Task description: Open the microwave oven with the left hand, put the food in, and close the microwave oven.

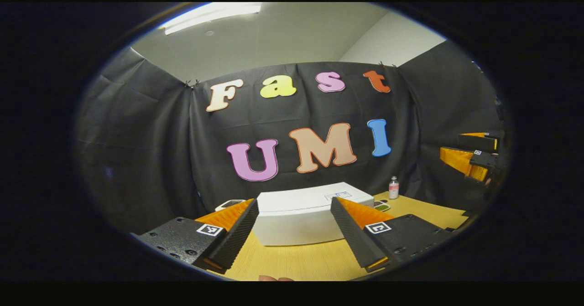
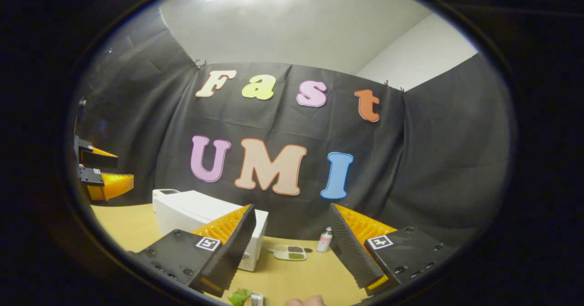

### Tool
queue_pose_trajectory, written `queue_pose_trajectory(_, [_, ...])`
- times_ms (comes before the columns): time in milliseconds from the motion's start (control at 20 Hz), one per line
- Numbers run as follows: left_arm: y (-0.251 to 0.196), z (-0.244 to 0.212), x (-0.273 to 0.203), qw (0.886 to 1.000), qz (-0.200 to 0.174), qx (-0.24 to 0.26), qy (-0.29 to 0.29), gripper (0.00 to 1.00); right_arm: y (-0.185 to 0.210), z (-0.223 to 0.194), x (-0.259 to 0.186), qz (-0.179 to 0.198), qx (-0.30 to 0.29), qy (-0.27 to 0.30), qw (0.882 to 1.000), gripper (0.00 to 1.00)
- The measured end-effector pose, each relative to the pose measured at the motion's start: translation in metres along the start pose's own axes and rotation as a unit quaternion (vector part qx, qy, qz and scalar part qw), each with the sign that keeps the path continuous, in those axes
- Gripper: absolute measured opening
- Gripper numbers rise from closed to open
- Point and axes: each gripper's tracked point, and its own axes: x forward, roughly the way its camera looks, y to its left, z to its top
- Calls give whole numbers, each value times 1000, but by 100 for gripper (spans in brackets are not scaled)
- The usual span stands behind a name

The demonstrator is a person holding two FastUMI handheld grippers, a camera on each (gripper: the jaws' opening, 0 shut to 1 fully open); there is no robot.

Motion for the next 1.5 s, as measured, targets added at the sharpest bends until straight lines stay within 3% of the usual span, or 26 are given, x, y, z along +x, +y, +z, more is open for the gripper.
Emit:
queue_pose_trajectory(100, [-3,-1,2,1000,-2,-4,1,98,-2,0,0,0,-1,-1,1000,100])
queue_pose_trajectory(300, [-17,-11,6,1000,-18,-3,7,97,0,-2,-2,5,-1,7,1000,97])
queue_pose_trajectory(650, [-56,-75,40,998,-58,-16,23,98,-4,-3,-18,15,31,17,999,97])
queue_pose_trajectory(1000, [-106,-151,94,994,-89,-25,56,98,-32,-2,-37,-11,28,34,999,100])
queue_pose_trajectory(1200, [-131,-188,129,991,-106,-24,71,100,-48,-6,-51,-37,28,55,997,96])
queue_pose_trajectory(1250, [-140,-196,140,990,-113,-28,74,98,-51,-9,-53,-41,27,62,997,100])
queue_pose_trajectory(1300, [-146,-206,150,989,-117,-26,83,98,-51,-10,-55,-44,26,67,996,96])
queue_pose_trajectory(1500, [-157,-228,180,987,-115,-20,106,98,-54,-4,-61,-52,30,64,996,96])
